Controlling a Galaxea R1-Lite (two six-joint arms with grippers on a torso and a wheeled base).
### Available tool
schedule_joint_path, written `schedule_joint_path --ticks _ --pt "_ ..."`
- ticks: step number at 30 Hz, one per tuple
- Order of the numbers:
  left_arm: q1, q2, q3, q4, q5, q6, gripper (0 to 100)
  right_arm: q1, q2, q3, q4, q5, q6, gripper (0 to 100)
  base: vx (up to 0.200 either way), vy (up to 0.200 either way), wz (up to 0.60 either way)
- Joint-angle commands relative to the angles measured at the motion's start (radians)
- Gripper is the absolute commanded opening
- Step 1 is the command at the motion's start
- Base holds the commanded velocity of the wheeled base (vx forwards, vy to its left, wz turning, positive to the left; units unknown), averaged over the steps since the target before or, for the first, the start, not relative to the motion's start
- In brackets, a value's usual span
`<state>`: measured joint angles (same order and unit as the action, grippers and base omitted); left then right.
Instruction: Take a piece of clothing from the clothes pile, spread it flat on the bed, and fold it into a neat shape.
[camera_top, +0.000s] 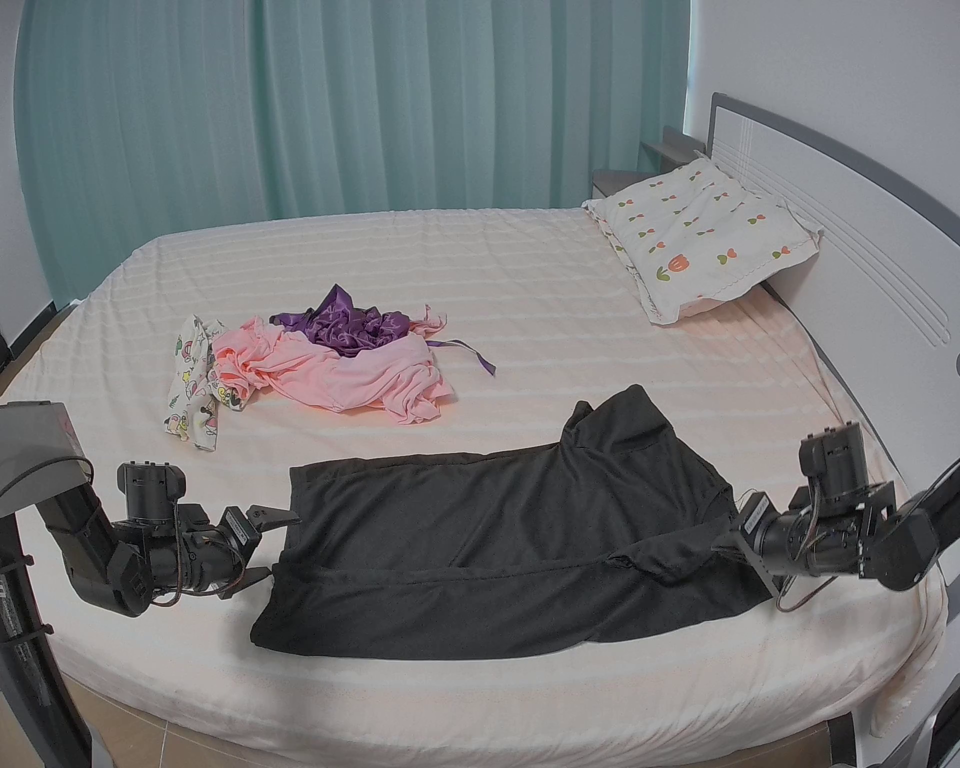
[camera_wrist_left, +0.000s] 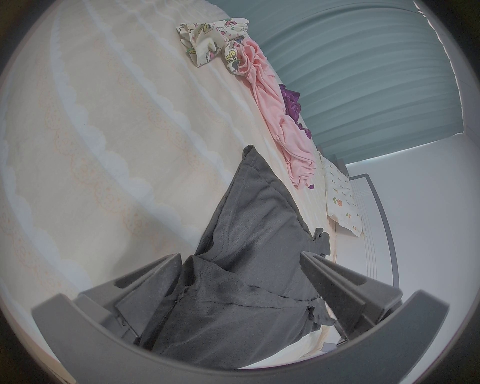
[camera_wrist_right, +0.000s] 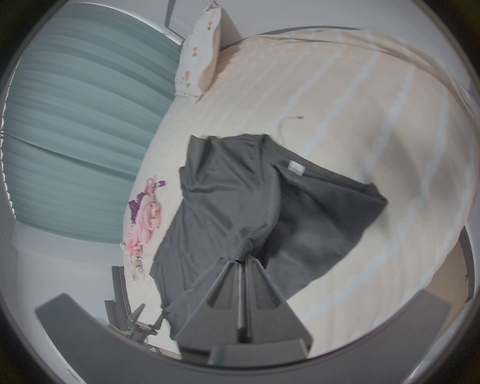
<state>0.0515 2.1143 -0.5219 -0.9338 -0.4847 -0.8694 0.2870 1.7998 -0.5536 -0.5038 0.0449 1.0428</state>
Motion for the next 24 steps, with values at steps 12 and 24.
schedule_joint_path --ticks 12,24 --pt "0.001 0.009 -0.003 0.0 0.001 0.0 100 -0.011 -0.105 -0.097 0.245 0.026 -0.066 0 0.0 0.0 0.0" --pt "0.001 0.009 -0.003 0.0 0.0 0.0 100 -0.034 -0.091 0.004 0.286 0.061 -0.217 0 0.0 0.0 0.0"
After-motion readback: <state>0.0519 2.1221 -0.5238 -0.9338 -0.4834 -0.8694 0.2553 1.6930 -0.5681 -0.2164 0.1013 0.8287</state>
